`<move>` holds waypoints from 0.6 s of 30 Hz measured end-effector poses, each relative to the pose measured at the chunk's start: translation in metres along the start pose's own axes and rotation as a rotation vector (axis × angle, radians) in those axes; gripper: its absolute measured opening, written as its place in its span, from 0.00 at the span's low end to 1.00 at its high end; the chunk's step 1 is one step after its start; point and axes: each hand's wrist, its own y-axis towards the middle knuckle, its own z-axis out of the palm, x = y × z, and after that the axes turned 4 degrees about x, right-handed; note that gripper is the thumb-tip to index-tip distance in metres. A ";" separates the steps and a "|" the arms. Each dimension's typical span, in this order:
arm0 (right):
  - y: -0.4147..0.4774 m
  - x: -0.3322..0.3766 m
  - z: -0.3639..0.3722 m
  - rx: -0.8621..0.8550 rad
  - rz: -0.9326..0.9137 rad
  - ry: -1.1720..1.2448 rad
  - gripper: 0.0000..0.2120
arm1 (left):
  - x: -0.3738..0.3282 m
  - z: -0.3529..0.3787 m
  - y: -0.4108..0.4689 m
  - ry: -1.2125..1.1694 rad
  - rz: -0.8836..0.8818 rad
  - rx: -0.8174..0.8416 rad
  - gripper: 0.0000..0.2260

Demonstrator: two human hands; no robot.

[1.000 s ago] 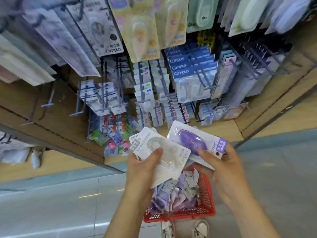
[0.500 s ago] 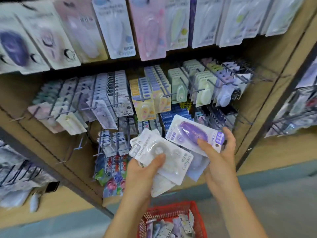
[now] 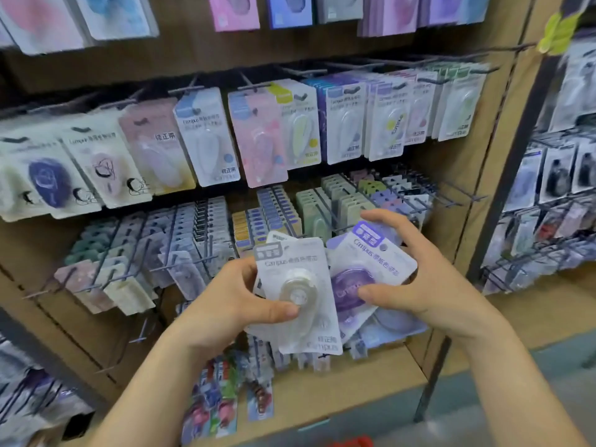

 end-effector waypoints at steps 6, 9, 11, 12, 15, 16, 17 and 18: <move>0.019 -0.002 0.006 -0.229 -0.075 0.003 0.36 | 0.016 0.028 0.009 -0.276 -0.008 -0.026 0.21; 0.025 -0.009 0.010 -0.328 -0.095 0.068 0.26 | 0.017 0.036 0.013 -0.362 0.025 -0.209 0.25; 0.026 -0.014 0.007 -0.356 -0.070 0.159 0.21 | 0.015 0.035 0.015 -0.379 0.049 -0.285 0.28; 0.026 -0.015 0.005 -0.368 -0.046 0.180 0.23 | 0.013 0.032 0.015 -0.383 0.063 -0.320 0.29; 0.026 -0.012 0.002 -0.445 -0.042 0.148 0.26 | 0.010 0.021 0.016 -0.368 0.083 -0.398 0.29; 0.027 -0.010 0.003 -0.482 -0.050 0.134 0.26 | 0.010 0.019 0.017 -0.361 0.080 -0.404 0.27; 0.029 -0.009 0.003 -0.516 -0.060 0.136 0.25 | 0.010 0.018 0.017 -0.358 0.078 -0.401 0.23; 0.030 -0.008 0.003 -0.545 -0.068 0.149 0.25 | 0.010 0.018 0.017 -0.352 0.076 -0.396 0.20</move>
